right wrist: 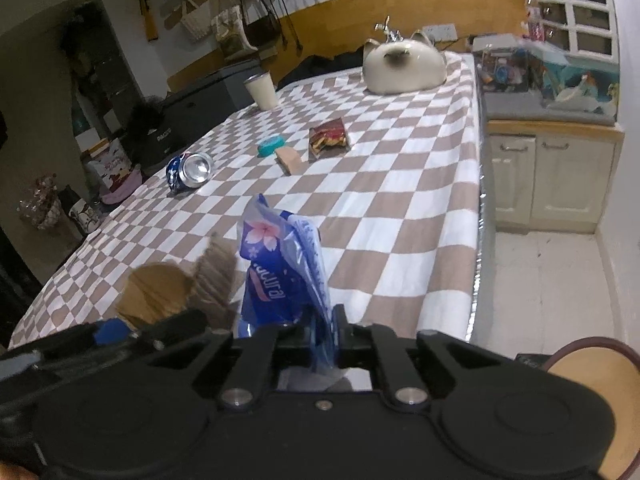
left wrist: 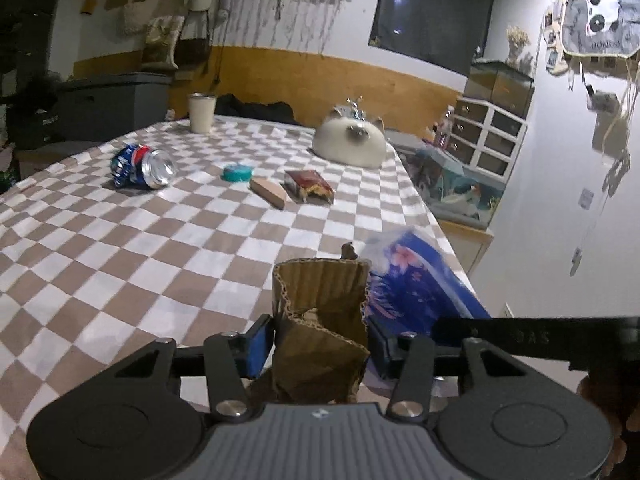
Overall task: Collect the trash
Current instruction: 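Lift the cardboard piece and blue bag off the table, adjusting the left gripper's hold, then carry the cardboard piece and blue bag over the wastebasket with both grippers, then open the left gripper while the right gripper opens, dropping both items into the wastebasket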
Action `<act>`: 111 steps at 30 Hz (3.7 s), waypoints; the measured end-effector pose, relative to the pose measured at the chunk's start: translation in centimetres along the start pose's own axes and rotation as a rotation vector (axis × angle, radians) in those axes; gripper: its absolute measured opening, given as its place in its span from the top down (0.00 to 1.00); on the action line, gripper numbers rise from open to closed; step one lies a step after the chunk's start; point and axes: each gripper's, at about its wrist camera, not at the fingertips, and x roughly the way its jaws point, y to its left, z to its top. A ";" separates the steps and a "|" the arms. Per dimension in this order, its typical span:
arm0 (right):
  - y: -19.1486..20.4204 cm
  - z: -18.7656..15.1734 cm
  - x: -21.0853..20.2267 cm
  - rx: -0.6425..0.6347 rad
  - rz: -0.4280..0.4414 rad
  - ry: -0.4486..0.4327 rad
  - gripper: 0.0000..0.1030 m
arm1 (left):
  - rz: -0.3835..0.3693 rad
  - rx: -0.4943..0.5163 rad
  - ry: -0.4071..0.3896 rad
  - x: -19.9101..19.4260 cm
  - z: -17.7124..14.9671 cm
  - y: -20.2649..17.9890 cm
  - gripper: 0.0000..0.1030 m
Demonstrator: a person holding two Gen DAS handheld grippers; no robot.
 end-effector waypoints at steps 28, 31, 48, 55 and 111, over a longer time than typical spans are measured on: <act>-6.6 -2.6 -14.4 0.001 -0.189 -0.258 0.93 | -0.098 0.076 -0.091 -4.3 -0.4 -9.6 0.51; -8.4 -3.4 -15.7 0.026 -0.217 -0.267 0.93 | -0.122 0.092 -0.081 -4.0 -1.1 -11.7 0.51; -20.9 -8.4 -17.7 0.186 -0.382 -0.201 0.93 | -0.308 0.247 0.104 3.1 -3.9 -25.1 0.51; -25.5 -9.7 -15.0 0.242 -0.455 -0.110 0.93 | -0.345 0.297 0.254 8.8 -4.7 -29.9 0.51; -33.9 -13.9 -0.2 0.349 -0.443 0.292 0.72 | -0.222 0.225 0.815 27.9 -14.7 -29.8 0.00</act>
